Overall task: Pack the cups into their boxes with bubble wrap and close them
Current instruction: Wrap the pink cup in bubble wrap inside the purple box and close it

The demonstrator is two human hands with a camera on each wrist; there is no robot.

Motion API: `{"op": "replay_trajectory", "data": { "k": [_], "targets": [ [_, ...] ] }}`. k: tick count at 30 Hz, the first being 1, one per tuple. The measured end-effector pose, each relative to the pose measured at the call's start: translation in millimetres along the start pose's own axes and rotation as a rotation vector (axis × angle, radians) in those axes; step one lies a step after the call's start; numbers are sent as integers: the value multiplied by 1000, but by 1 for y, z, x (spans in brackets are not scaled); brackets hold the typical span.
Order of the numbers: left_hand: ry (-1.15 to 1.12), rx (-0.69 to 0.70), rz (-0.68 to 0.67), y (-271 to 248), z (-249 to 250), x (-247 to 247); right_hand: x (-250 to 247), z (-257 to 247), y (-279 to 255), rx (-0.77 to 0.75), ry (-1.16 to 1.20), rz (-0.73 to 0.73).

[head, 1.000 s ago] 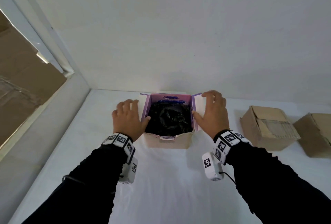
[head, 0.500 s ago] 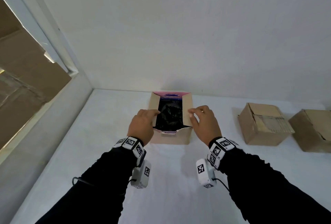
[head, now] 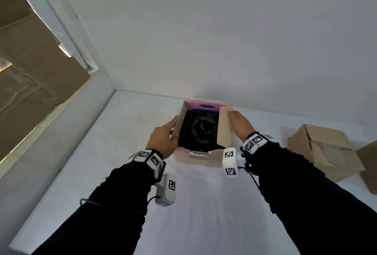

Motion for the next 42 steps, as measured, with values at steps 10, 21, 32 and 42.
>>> {"op": "replay_trajectory", "data": {
  "k": [10, 21, 32, 42],
  "targets": [
    [-70, 21, -13, -20, 3, -3, -7, -16, 4, 20, 333, 75],
    [13, 0, 46, -34, 3, -2, -30, -12, -24, -66, 312, 334],
    [-314, 111, 232, -61, 17, -14, -16, -9, -137, -272, 480, 187],
    [-300, 120, 254, -76, 11, -24, -14, 2, -164, -457, 59, 379]
  ]
}}
Point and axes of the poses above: each hand's wrist, its own y-axis towards the middle knuckle, its own x-axis out of the palm, z = x × y, the point moved 8 cm from there along y, towards the middle knuckle, and after that the axes turned 7 degrees about -y, right-handed, at the moved point
